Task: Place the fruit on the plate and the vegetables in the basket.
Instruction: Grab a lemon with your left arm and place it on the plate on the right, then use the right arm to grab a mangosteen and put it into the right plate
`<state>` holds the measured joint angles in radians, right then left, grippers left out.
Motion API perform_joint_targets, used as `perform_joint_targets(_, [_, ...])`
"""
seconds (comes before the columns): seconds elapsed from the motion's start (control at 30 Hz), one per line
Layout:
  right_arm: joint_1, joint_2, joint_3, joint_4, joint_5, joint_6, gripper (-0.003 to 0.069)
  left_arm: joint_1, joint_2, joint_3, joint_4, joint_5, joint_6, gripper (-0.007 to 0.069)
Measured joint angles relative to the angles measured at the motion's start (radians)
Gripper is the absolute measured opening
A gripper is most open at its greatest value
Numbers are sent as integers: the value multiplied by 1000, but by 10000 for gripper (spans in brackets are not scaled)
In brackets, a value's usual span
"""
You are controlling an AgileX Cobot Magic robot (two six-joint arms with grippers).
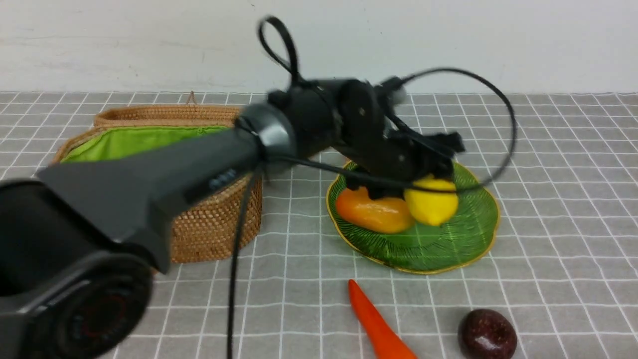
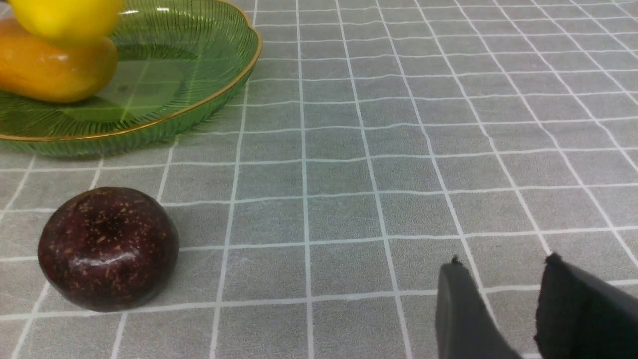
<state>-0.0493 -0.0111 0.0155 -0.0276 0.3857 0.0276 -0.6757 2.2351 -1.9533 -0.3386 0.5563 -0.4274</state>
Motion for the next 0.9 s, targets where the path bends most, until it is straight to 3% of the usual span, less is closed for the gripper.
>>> perform_joint_targets(0.13, [0,0,0,0,0,0,241,-12,18,-4,-6,-6,39,659])
perform_joint_targets(0.37, [0,0,0,0,0,0,241,-7,8,-16,29,60,58,666])
perform_joint_targets(0.67, [0,0,0,0,0,0,241,8,-263,-71,396,607,74,619])
perform_joint_targets(0.9, [0,0,0,0,0,0,241,12,-551,94,458,678,81,544])
